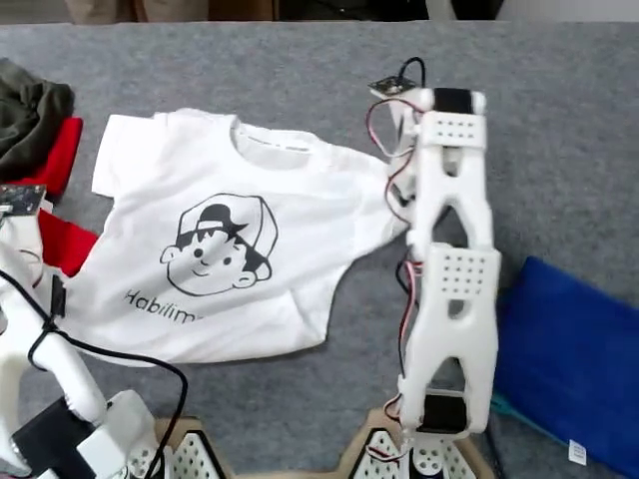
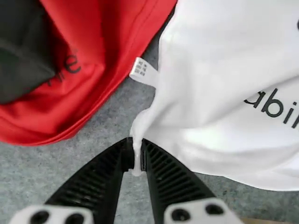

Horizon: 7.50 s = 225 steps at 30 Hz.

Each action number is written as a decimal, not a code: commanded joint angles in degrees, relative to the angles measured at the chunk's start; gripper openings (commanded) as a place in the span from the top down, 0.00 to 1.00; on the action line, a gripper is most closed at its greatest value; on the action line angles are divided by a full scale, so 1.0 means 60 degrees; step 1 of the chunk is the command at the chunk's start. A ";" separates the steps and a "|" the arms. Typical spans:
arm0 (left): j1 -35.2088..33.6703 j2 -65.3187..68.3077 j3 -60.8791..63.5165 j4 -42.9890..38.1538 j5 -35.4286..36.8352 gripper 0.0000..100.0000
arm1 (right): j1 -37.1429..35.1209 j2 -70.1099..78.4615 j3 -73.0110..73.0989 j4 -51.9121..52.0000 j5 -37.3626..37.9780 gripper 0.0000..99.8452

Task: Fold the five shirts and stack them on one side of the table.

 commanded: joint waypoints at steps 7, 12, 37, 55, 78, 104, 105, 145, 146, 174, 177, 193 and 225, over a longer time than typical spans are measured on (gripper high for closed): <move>0.0938 -0.0198 0.0029 -0.0733 0.1201 0.98 | 0.1546 -0.4623 0.5326 -0.0117 0.1495 1.00; 0.1245 -0.0198 0.0015 -0.1260 0.1641 0.98 | 0.2527 -0.6806 0.8330 -0.0835 0.2432 1.00; 0.1773 0.2645 -0.3868 -0.0674 0.6271 0.98 | 0.3817 -1.4059 1.5788 0.0015 0.6095 0.85; 0.3370 0.4095 -0.5480 0.0308 0.6960 0.98 | -0.1326 -0.8418 0.6747 -0.0249 0.3516 0.73; 0.4161 0.4051 -0.2051 -0.3868 0.8264 0.98 | -0.4286 0.4579 -0.6864 -0.1700 0.1919 0.73; 0.4381 0.4051 -0.1978 -0.3883 0.7927 0.98 | -0.2366 0.1824 -0.2542 0.0190 0.1905 1.00; 0.4469 0.4051 -0.1949 -0.3853 0.7780 0.98 | -0.2396 0.1458 -0.1707 0.0190 0.1919 1.00; 0.4601 0.4022 -0.1758 -0.3824 0.7341 0.98 | -0.1223 -0.7641 0.7963 -0.3868 0.1875 0.74; 0.4601 0.4022 -0.1758 -0.3824 0.7341 0.98 | -0.1399 -0.7026 0.7260 -0.3663 0.1773 0.74; 0.4586 0.4022 -0.1773 -0.3853 0.7341 0.98 | -0.2059 0.3568 -0.5707 0.0117 -0.0015 0.74; 0.4586 0.4022 -0.1773 -0.3853 0.7341 0.98 | -0.1824 0.3568 -0.5678 0.0117 -0.0410 0.74; 0.4586 0.4022 -0.1788 -0.3853 0.7341 0.98 | -0.1927 0.3626 -0.5341 0.0132 -0.1875 0.74; 0.4586 0.4022 -0.1788 -0.3853 0.7341 0.98 | -0.1546 0.3172 -0.5487 0.0176 -0.1963 1.00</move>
